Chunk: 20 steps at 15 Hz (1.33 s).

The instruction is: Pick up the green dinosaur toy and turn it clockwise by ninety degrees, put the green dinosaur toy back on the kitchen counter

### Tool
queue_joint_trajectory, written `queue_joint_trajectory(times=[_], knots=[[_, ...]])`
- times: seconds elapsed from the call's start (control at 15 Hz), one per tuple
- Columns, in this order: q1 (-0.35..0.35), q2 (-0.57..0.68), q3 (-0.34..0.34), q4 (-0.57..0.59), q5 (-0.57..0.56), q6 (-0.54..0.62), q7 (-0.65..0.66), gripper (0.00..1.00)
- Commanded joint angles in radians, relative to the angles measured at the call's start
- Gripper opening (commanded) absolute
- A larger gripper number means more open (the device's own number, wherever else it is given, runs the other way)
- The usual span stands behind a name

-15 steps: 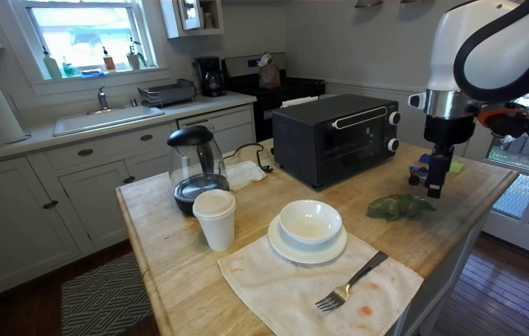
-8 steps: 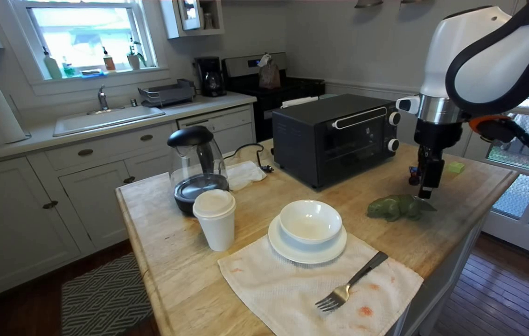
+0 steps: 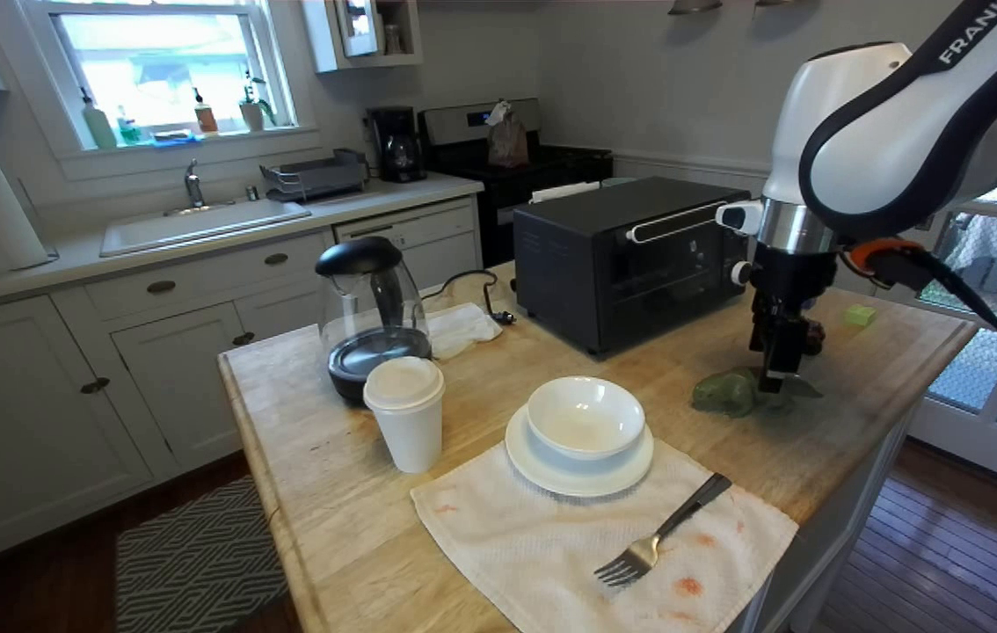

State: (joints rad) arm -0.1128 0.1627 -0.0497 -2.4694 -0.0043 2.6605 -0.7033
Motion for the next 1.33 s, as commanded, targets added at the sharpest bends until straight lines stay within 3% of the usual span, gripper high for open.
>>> queue_joint_trajectory(times=[0.0, 0.33, 0.53, 0.87, 1.07, 1.2, 1.27], knots=[[-0.022, 0.044, 0.023, 0.037, 0.021, -0.007, -0.051, 1.0], [-0.031, 0.076, 0.029, 0.062, 0.016, -0.012, -0.061, 1.0], [-0.036, 0.087, 0.035, 0.072, 0.018, -0.017, -0.067, 0.9], [-0.043, 0.094, 0.043, 0.081, 0.021, -0.028, -0.067, 0.62], [-0.042, 0.095, 0.038, 0.087, 0.023, -0.043, -0.041, 0.51], [-0.041, 0.092, 0.033, 0.092, 0.022, -0.058, -0.013, 0.34], [-0.041, 0.09, 0.031, 0.095, 0.026, -0.069, 0.009, 0.32]])
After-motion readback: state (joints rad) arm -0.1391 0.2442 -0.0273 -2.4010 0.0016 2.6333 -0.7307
